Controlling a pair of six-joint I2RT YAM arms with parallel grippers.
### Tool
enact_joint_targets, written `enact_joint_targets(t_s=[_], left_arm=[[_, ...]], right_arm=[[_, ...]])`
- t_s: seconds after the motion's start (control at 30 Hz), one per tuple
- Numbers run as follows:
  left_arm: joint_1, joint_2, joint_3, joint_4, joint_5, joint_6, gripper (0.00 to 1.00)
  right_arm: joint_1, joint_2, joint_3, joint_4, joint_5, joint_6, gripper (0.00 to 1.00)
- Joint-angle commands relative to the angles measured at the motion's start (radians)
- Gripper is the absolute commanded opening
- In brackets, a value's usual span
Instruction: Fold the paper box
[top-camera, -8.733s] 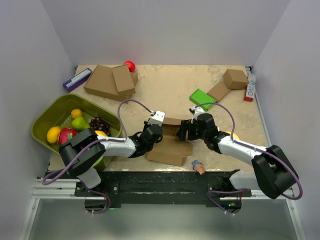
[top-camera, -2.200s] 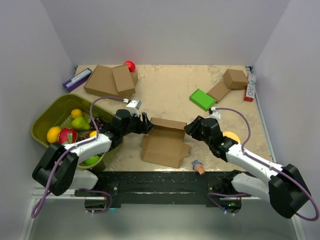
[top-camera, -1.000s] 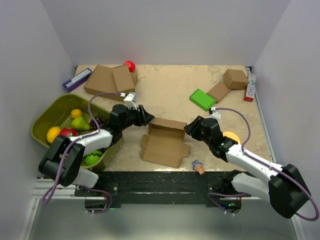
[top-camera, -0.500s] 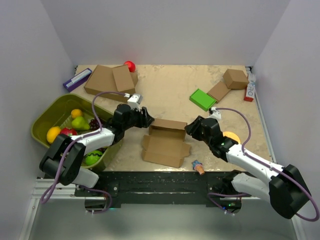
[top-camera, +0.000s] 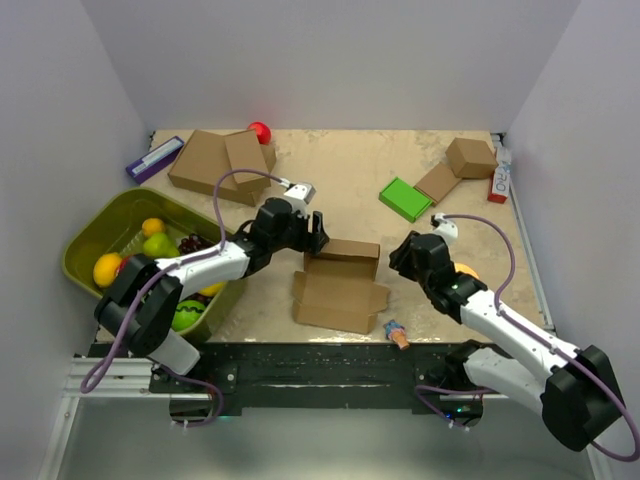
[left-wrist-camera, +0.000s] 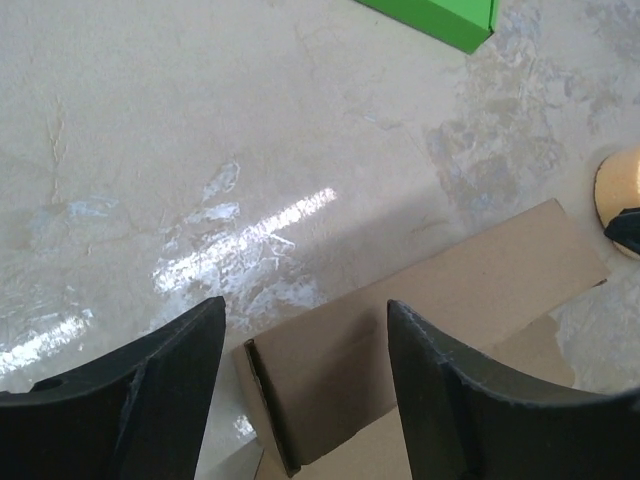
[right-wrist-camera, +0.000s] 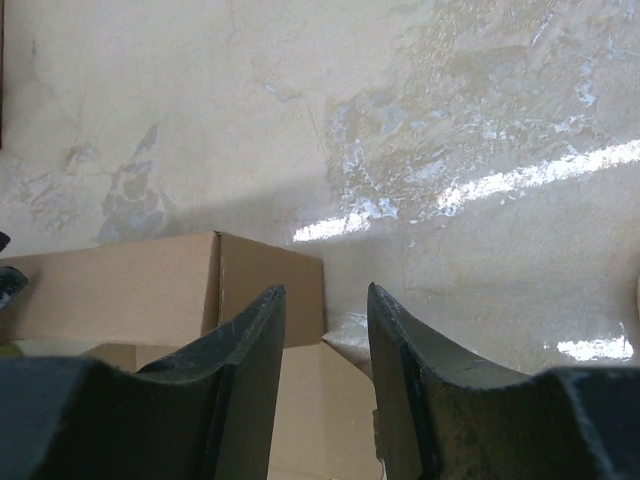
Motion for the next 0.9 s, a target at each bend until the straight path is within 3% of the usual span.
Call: enact_joint_targets(t_s=[0.0,0.43,0.57,0.87], left_arm=[[0.007,0.005,0.007,-0.021,-0.059,0.008,0.72],[0.058,-0.115,-0.138,0.078,-0.050,-0.112,0.73],[0.064,-0.179,-0.177,0.123,-0.031,-0.135,0.75],[0.070,-0.224,-0.198,0.055,-0.033,-0.141,0.76]], right_arm=[[-0.005,-0.029,0.016,0.002,0.012,-0.020,0.42],[-0.005,-0.056,0.018,0.014,-0.058,0.009,0.43],[-0.005,-0.067,0.018,0.057,-0.103,0.003,0.48],[-0.003,-0.009,0.052,0.139,-0.231,-0.045,0.61]])
